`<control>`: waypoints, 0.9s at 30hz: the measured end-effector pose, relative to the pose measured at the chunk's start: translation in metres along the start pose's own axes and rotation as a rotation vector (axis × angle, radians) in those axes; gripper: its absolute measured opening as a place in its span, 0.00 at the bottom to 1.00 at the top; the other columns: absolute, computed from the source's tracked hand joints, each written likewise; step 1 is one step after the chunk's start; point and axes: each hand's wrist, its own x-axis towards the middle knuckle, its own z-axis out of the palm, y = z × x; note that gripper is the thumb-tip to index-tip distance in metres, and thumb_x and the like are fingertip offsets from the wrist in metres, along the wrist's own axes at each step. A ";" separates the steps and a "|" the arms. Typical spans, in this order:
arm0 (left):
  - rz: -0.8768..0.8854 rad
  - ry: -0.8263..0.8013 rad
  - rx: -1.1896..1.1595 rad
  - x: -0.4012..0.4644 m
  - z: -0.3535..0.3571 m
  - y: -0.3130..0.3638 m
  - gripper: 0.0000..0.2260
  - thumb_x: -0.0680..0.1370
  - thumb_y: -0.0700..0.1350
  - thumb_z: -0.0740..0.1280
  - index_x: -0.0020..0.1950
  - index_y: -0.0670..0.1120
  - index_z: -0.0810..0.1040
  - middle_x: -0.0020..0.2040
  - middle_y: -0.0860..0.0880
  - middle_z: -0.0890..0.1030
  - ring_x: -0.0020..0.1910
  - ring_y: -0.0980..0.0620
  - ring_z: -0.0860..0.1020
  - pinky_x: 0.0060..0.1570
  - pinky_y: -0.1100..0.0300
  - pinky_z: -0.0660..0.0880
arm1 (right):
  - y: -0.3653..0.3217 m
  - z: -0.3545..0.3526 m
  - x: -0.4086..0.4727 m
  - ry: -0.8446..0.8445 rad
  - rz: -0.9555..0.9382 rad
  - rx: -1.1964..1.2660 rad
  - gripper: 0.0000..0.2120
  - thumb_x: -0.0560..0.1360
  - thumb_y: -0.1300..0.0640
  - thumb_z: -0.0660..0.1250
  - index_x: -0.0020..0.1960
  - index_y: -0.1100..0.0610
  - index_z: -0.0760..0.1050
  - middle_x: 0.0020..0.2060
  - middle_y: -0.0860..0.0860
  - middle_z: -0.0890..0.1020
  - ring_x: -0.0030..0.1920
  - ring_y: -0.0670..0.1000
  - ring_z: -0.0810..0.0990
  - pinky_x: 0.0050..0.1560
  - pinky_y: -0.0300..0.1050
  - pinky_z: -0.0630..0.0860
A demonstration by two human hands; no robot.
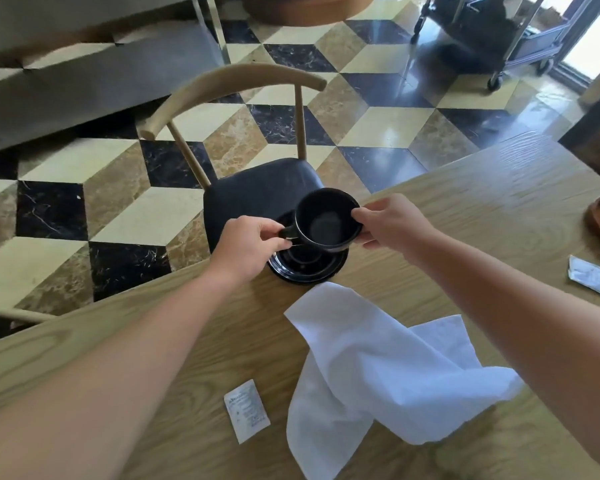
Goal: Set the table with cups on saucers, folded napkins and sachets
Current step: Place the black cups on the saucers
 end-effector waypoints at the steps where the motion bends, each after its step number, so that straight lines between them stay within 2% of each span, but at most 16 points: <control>1: 0.003 0.000 0.019 -0.001 0.000 -0.006 0.04 0.74 0.45 0.75 0.46 0.54 0.88 0.36 0.57 0.85 0.39 0.61 0.81 0.39 0.68 0.73 | -0.002 0.003 0.003 -0.015 0.000 -0.022 0.12 0.79 0.57 0.63 0.49 0.60 0.85 0.40 0.57 0.88 0.42 0.54 0.88 0.46 0.48 0.86; 4: 0.018 0.010 0.062 -0.001 0.002 -0.017 0.03 0.74 0.46 0.75 0.43 0.55 0.87 0.35 0.53 0.85 0.39 0.55 0.81 0.40 0.59 0.75 | -0.006 0.013 0.011 -0.031 -0.010 -0.070 0.13 0.80 0.57 0.62 0.48 0.59 0.84 0.39 0.57 0.88 0.41 0.54 0.88 0.47 0.48 0.86; 6: 0.021 0.020 0.072 0.001 0.002 -0.021 0.05 0.74 0.47 0.74 0.40 0.57 0.85 0.36 0.53 0.85 0.40 0.54 0.81 0.42 0.58 0.77 | -0.008 0.015 0.015 -0.038 -0.016 -0.074 0.13 0.80 0.56 0.62 0.49 0.59 0.84 0.38 0.56 0.88 0.40 0.52 0.88 0.45 0.46 0.86; 8: 0.044 0.040 0.069 0.004 0.005 -0.028 0.08 0.74 0.47 0.75 0.38 0.61 0.83 0.36 0.56 0.85 0.40 0.58 0.81 0.40 0.64 0.75 | -0.006 0.020 0.020 -0.026 -0.032 -0.071 0.13 0.80 0.56 0.63 0.48 0.59 0.85 0.38 0.56 0.88 0.40 0.51 0.88 0.43 0.44 0.85; 11: 0.062 0.093 0.047 0.007 0.006 -0.033 0.05 0.73 0.47 0.75 0.41 0.58 0.86 0.37 0.63 0.84 0.41 0.64 0.81 0.37 0.73 0.71 | -0.003 0.022 0.023 -0.013 -0.041 -0.031 0.12 0.80 0.55 0.64 0.49 0.59 0.84 0.38 0.56 0.88 0.37 0.49 0.88 0.37 0.40 0.84; 14: 0.063 0.115 0.049 0.006 0.008 -0.041 0.04 0.73 0.47 0.75 0.46 0.55 0.87 0.36 0.62 0.84 0.42 0.66 0.80 0.39 0.71 0.71 | 0.001 0.027 0.024 -0.020 -0.051 -0.018 0.11 0.80 0.55 0.65 0.51 0.60 0.84 0.38 0.55 0.88 0.36 0.47 0.88 0.34 0.38 0.83; 19: 0.075 0.131 0.072 0.001 0.012 -0.049 0.04 0.73 0.47 0.75 0.46 0.54 0.87 0.36 0.63 0.83 0.41 0.69 0.80 0.35 0.79 0.69 | 0.009 0.033 0.024 -0.023 -0.057 -0.032 0.12 0.78 0.57 0.64 0.49 0.62 0.84 0.38 0.57 0.88 0.36 0.48 0.88 0.33 0.37 0.82; 24: 0.064 0.117 0.057 -0.005 0.018 -0.053 0.04 0.74 0.46 0.75 0.48 0.53 0.87 0.39 0.58 0.85 0.41 0.61 0.82 0.43 0.65 0.76 | 0.014 0.038 0.024 -0.018 -0.073 -0.064 0.12 0.78 0.57 0.64 0.48 0.63 0.85 0.38 0.57 0.88 0.35 0.48 0.87 0.31 0.36 0.80; 27: 0.065 0.119 0.050 -0.005 0.018 -0.055 0.05 0.74 0.45 0.75 0.49 0.52 0.88 0.39 0.58 0.85 0.42 0.61 0.82 0.44 0.66 0.76 | 0.016 0.040 0.025 -0.022 -0.076 -0.066 0.12 0.78 0.57 0.64 0.47 0.62 0.85 0.38 0.57 0.88 0.35 0.47 0.87 0.30 0.35 0.79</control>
